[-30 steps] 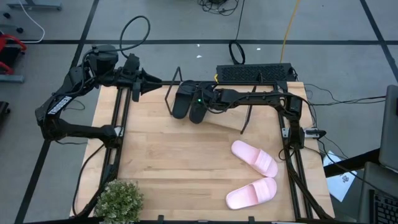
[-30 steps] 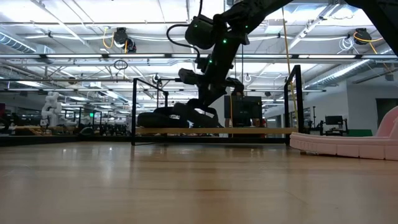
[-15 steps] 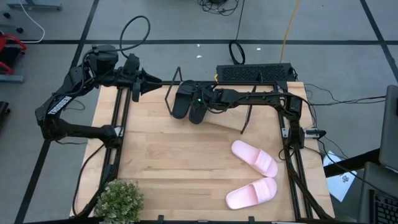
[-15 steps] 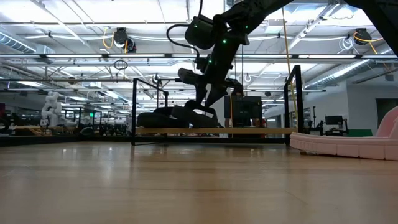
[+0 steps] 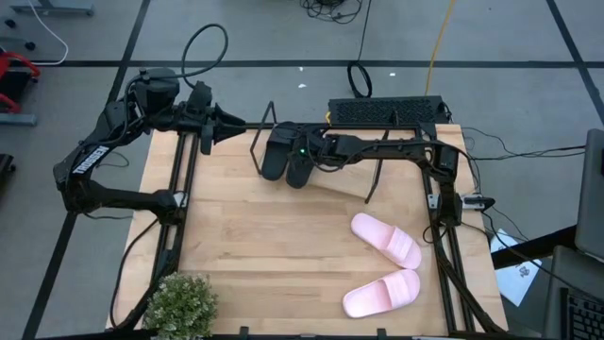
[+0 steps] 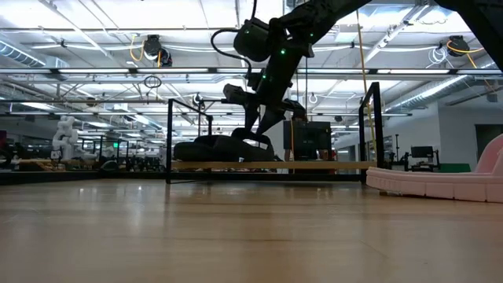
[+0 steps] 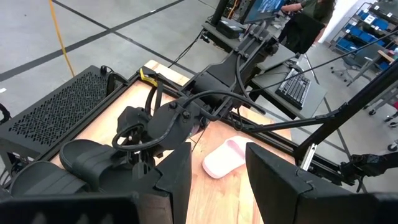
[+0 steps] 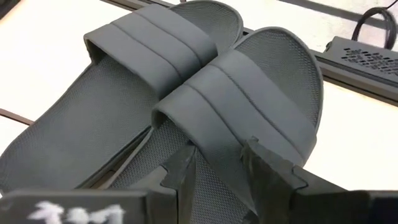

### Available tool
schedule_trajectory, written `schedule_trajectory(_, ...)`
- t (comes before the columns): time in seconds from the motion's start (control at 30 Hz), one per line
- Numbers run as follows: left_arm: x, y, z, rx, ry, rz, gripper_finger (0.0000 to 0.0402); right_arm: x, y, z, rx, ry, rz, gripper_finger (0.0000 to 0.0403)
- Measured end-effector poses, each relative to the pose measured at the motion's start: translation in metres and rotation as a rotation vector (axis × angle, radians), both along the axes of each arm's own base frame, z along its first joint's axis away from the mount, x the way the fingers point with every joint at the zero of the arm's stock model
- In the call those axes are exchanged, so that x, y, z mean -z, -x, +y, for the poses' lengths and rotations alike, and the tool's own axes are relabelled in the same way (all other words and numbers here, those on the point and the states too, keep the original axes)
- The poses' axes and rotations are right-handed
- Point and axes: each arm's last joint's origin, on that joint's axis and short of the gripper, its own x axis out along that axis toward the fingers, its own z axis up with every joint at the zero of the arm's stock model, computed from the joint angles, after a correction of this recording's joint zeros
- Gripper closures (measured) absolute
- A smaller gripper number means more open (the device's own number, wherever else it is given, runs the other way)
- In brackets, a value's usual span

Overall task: Pick and place slides into the shelf
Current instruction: Put the black slipper on the shelf, then put the top pink slipper on the shelf

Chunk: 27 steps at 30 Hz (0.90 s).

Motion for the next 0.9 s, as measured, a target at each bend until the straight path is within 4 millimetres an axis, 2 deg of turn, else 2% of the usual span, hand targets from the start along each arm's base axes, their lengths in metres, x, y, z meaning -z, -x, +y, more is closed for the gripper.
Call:
schedule_trajectory(0.27, 0.0, 0.0, 0.0, 0.0, 0.0, 0.0, 0.0254, 0.0, -0.001, -0.001, -0.027, -0.041, -0.017, 0.0281)
schedule_trajectory(0.57, 0.0, 0.0, 0.0, 0.001, 0.001, 0.0, 0.0254, -0.019, 0.004, 0.002, -0.043, -0.028, -0.067, 0.0281)
schedule_trajectory(0.9, 0.0, 0.0, 0.0, 0.001, 0.001, 0.0, 0.0254, -0.027, 0.002, -0.002, -0.048, 0.005, -0.12, 0.0281)
